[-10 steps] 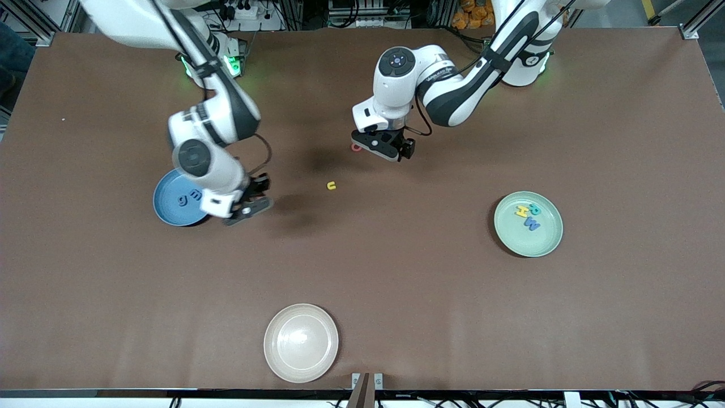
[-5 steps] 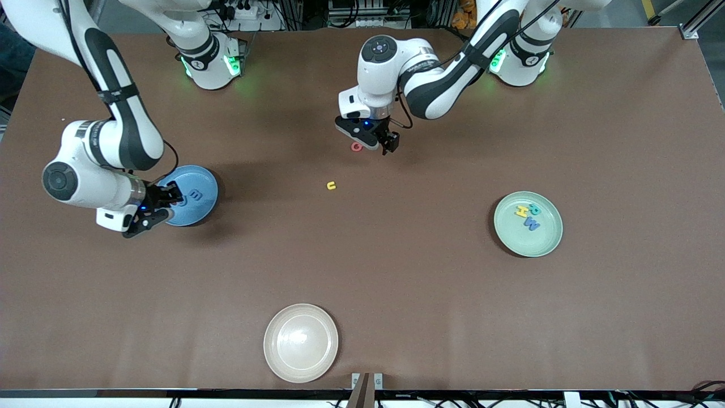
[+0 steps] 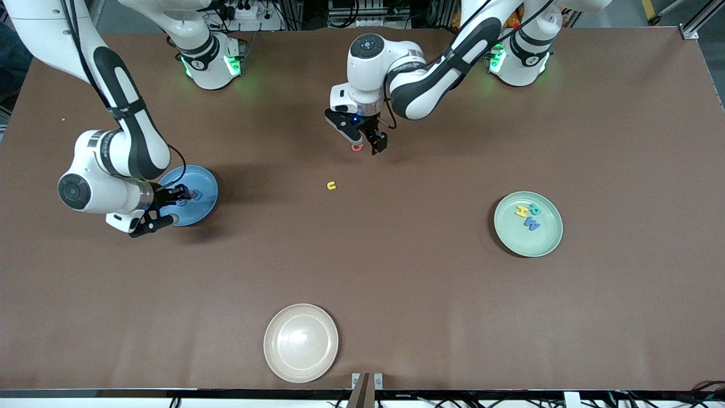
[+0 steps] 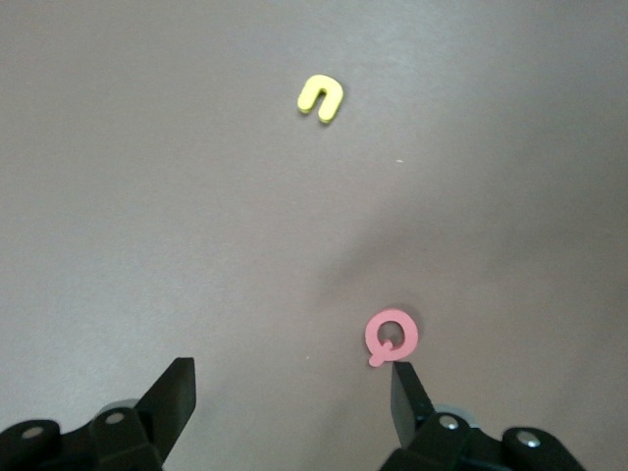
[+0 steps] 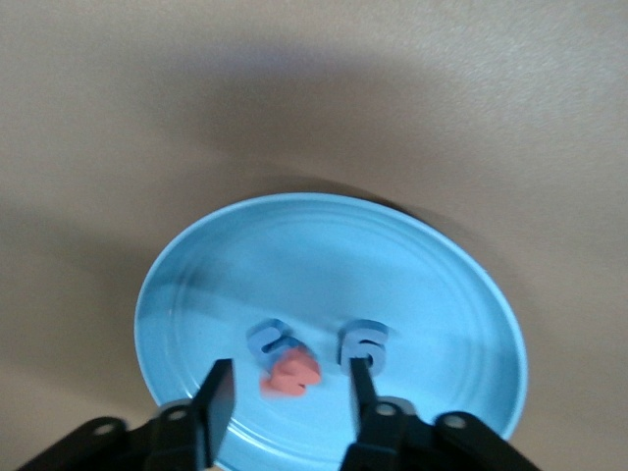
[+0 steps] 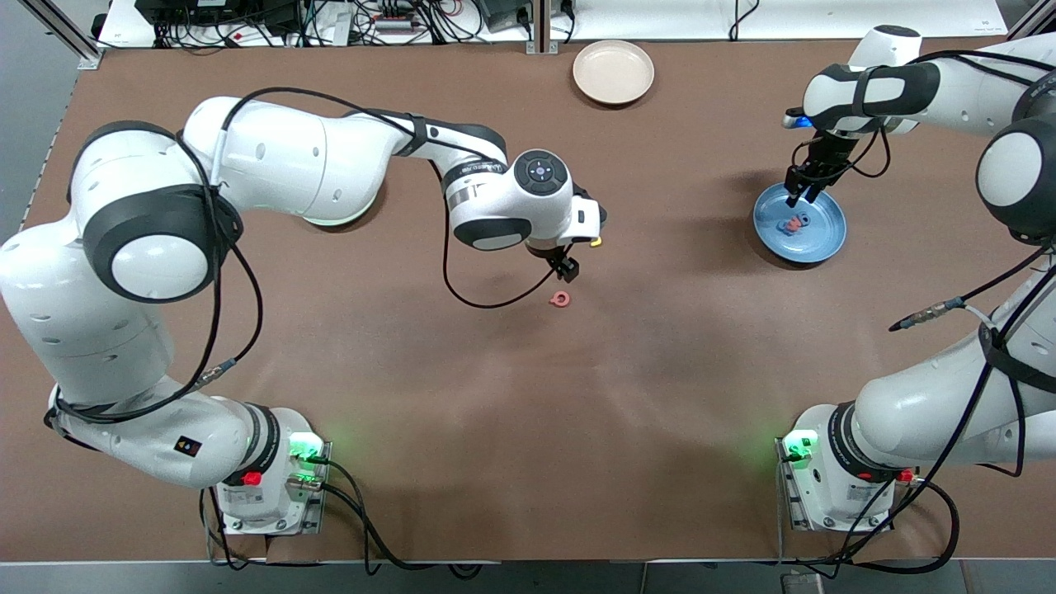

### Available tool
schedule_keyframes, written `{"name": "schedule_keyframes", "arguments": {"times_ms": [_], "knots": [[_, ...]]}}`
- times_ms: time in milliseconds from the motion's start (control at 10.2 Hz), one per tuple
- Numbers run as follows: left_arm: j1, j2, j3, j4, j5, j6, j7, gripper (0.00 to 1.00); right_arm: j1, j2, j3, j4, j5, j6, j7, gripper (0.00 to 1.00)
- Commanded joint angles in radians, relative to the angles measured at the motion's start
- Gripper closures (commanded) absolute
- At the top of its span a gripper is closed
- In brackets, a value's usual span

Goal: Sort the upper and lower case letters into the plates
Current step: 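Drop the m on the blue plate while the left gripper lowers to Q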

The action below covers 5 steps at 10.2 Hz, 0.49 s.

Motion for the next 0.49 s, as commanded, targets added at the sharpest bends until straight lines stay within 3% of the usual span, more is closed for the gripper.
{"name": "schedule_keyframes", "arguments": {"times_ms": [0, 390], "knots": [[-0.029, 0.031, 0.026, 0.025, 0.026, 0.035, 0.076, 0.11, 0.012, -0.020, -0.007, 0.011, 0.088, -0.027, 0.026, 0.00], [-0.051, 0.075, 0.026, 0.027, 0.027, 0.078, 0.123, 0.13, 0.124, -0.017, -0.006, 0.161, 0.084, -0.147, 0.322, 0.00]]}}
